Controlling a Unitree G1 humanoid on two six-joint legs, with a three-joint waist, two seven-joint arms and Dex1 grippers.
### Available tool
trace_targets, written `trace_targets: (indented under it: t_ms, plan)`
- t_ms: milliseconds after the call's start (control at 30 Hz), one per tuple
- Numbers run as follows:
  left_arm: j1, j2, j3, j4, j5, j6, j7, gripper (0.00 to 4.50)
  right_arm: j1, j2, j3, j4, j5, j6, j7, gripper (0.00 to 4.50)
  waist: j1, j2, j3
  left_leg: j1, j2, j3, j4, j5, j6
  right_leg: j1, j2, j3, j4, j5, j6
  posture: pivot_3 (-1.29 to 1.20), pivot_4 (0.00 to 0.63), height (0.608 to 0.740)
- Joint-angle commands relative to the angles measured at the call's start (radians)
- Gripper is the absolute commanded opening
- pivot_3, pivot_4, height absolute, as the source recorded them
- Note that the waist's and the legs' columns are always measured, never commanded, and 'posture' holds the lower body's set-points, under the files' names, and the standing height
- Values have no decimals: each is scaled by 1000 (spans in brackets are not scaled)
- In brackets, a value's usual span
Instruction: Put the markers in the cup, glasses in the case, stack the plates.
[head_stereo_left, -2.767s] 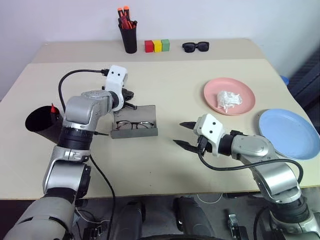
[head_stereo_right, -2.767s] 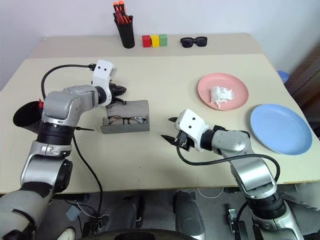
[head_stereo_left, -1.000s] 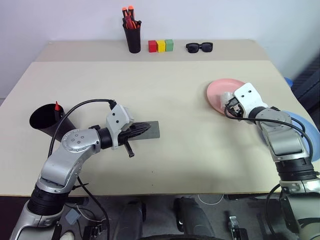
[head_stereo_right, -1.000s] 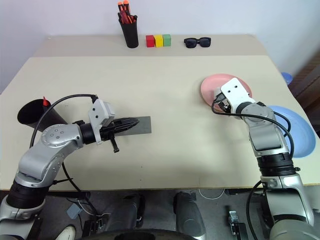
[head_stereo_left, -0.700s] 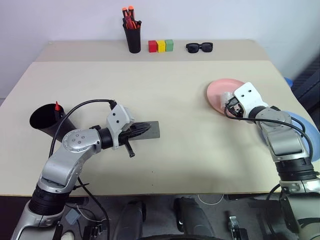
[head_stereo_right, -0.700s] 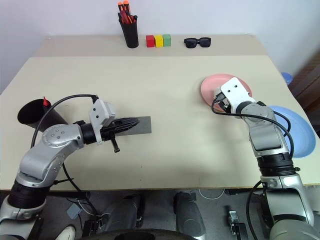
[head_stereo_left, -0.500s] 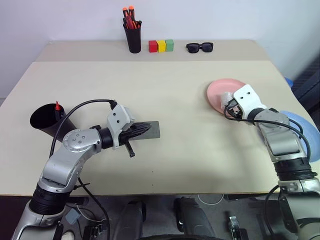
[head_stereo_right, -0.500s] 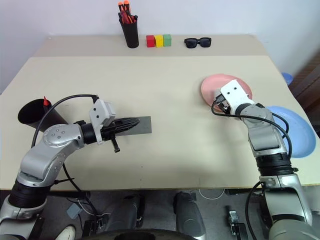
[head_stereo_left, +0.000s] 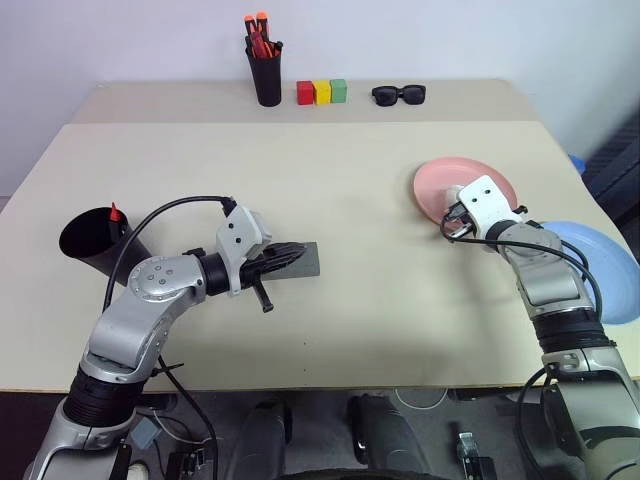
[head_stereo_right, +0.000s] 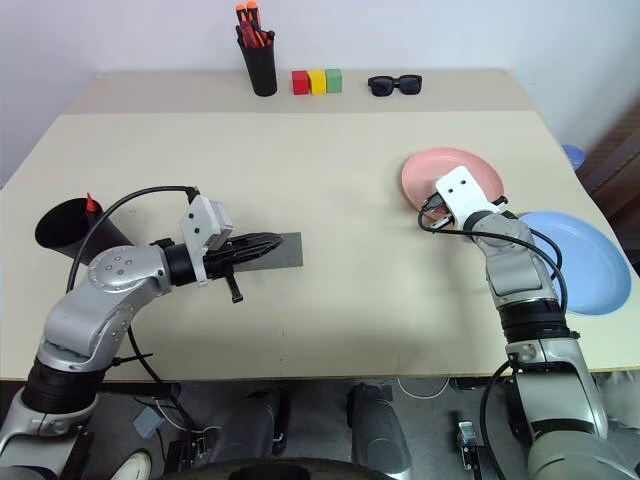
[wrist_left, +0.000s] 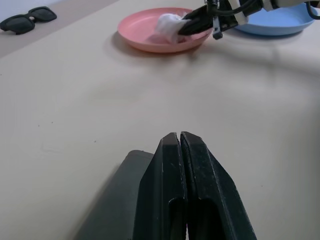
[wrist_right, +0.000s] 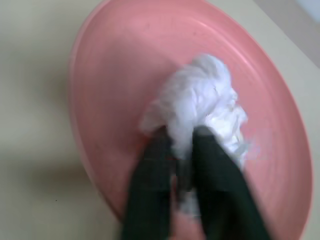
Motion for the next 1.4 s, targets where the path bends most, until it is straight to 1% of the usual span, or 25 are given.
trace_targets:
  t_ms: [33, 100, 200, 267, 367, 400, 467, 500, 633, 800, 1233, 1400]
  plan:
    - [2, 1, 14, -27, -16, -8, 3, 0, 20, -33, -72, -132, 16, -6, -5, 53, 1, 0, 0, 0, 0, 0, 0, 0, 0, 0, 0, 0, 0, 0, 0, 0, 150, 740]
    - [-1, 0, 14, -22, -16, -10, 2, 0, 59, -51, -103, -208, 52, -20, 34, 53, 2, 0, 0, 0, 0, 0, 0, 0, 0, 0, 0, 0, 0, 0, 0, 0, 150, 740]
    - [-7, -2, 10, -14, -20, -14, -7, 0, 156, -75, -138, -373, 171, 0, 177, 53, 5, 0, 0, 0, 0, -1, 0, 0, 0, 1, 0, 0, 0, 0, 0, 0, 150, 740]
    - [-15, -6, 3, -4, -17, -18, -12, 0, 227, -102, -127, -458, 218, 14, 264, 53, 5, 0, 0, 0, 0, -1, 0, 0, 0, 1, 0, -1, 0, 0, 0, 0, 150, 740]
    - [-27, -13, -6, 10, -13, -22, -15, 0, 275, -114, -104, -497, 235, 56, 305, 53, 0, 0, 0, 1, 0, -1, 0, 0, 0, 2, 0, -1, 0, 0, 0, 0, 150, 740]
    - [-31, -15, -7, 13, -12, -24, -18, 0, 278, -115, -100, -498, 236, 72, 308, 285, -1, 0, 0, 1, 0, -1, 1, 0, 0, 2, 0, 0, 0, 0, 0, 0, 150, 740]
    - [-34, -17, -8, 19, -9, -27, -20, 0, 285, -113, -100, -508, 248, 95, 317, 905, -1, 0, 0, 1, 0, 0, 3, 0, 1, 2, 0, 0, 0, 0, -1, 0, 150, 740]
    - [-35, -18, -8, 20, -8, -27, -21, 0, 288, -112, -102, -516, 254, 102, 321, 1344, -1, 0, 0, 2, 0, 0, 3, 1, 2, 2, 0, 0, 0, 0, -1, 0, 150, 740]
    - [-28, -17, -4, 17, -6, -28, -24, 0, 300, -119, -87, -538, 229, 83, 315, 3348, 2, 0, 0, 2, 0, -1, 3, 1, 2, 3, 1, 0, 0, 1, -2, 0, 150, 740]
    - [-23, -18, -3, 14, -5, -26, -21, 0, 285, -113, -98, -512, 222, 69, 304, 3348, 3, 0, 0, 1, 0, 0, 2, 1, 2, 3, 0, 0, 0, 1, -1, 0, 150, 740]
    - [-19, -17, 5, 10, -12, -19, -20, 0, 250, -85, -168, -552, 351, 109, 304, 3348, 3, 0, 0, 1, 0, -1, 2, 1, 2, 3, 0, 0, 0, 1, -1, 0, 150, 740]
    - [-23, -18, 7, 14, -14, -17, -20, 0, 232, -91, -191, -531, 363, 120, 280, 3348, 3, 0, 0, 1, 0, -1, 2, 1, 2, 3, 0, 0, 0, 1, -1, 0, 150, 740]
